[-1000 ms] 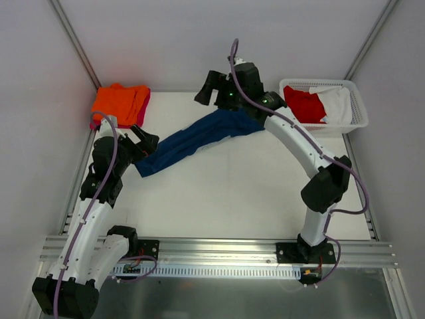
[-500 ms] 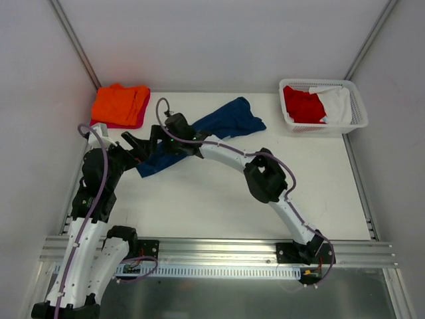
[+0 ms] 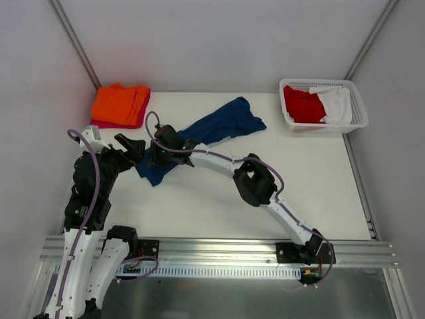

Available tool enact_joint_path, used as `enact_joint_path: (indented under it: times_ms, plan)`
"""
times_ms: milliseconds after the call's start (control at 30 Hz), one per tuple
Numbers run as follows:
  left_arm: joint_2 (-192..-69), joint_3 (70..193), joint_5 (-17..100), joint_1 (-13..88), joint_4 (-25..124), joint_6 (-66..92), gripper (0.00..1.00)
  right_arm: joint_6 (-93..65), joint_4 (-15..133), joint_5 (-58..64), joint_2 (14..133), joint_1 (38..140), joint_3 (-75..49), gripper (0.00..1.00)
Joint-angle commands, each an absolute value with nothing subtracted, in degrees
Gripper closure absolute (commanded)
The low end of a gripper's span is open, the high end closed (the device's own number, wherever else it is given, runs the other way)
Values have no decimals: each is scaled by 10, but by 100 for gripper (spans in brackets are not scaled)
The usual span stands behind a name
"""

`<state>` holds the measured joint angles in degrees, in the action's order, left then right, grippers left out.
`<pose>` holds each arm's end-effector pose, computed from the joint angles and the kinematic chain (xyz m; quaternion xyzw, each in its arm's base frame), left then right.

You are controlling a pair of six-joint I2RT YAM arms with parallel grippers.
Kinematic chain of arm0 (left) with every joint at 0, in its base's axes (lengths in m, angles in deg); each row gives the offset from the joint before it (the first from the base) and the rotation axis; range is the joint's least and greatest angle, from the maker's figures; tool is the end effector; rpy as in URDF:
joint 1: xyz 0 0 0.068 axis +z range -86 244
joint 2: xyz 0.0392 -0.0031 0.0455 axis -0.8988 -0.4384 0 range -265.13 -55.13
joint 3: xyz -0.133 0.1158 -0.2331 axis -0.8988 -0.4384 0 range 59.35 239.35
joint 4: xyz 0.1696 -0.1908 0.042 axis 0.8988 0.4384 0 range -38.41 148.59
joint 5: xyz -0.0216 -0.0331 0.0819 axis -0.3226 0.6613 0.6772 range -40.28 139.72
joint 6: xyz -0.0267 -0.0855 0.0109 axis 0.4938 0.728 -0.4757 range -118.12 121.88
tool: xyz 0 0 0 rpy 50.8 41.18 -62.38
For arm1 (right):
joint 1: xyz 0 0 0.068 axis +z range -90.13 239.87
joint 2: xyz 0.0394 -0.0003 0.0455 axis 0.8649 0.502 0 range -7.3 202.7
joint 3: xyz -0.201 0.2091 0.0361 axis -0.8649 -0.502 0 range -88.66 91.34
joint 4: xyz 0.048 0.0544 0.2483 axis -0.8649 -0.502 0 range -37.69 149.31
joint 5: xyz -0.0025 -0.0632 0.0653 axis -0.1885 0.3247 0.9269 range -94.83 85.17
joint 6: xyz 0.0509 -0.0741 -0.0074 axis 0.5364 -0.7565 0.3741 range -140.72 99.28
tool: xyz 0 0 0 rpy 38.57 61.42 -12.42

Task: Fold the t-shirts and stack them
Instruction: Rotate the tshirt 90 degrees

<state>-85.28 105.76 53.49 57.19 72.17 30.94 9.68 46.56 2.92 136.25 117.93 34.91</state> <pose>0.1435 -0.0118 0.3699 -0.1633 0.7148 -0.1863 0.6540 0.3219 0.5369 0.1727 -0.2408 0.8426 0.3760 0.3012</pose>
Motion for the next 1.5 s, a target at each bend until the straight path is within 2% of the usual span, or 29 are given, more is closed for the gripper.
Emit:
enact_joint_path:
  times_ms: [0, 33, 67, 267, 567, 667, 967, 1300, 1467]
  plan:
    - [-851, 1080, 537, 568, 730, 295, 1, 117, 461, 40, 1392, 1173, 374, 71]
    - [-850, 1080, 536, 568, 732, 294, 1, 120, 466, 47, 1397, 1173, 365, 93]
    - [-849, 1080, 536, 567, 735, 292, 1, 122, 469, 50, 1399, 1172, 355, 99]
    - [-833, 1073, 528, 568, 739, 298, 1, 135, 529, 50, 1374, 1173, 243, 99]
    - [-840, 1076, 513, 567, 738, 300, 1, 135, 527, 44, 1343, 1184, 179, 100]
    - [-848, 1076, 515, 568, 740, 290, 1, 136, 535, 31, 1311, 1195, 101, 100]
    - [-868, 1067, 519, 568, 738, 290, 1, 188, 577, -45, 1115, 1236, -213, 99]
    - [-884, 1044, 507, 567, 719, 304, 1, 269, 557, -143, 922, 1297, -455, 100]
    - [-889, 1025, 484, 567, 708, 323, 1, 313, 507, -195, 815, 1308, -531, 100]
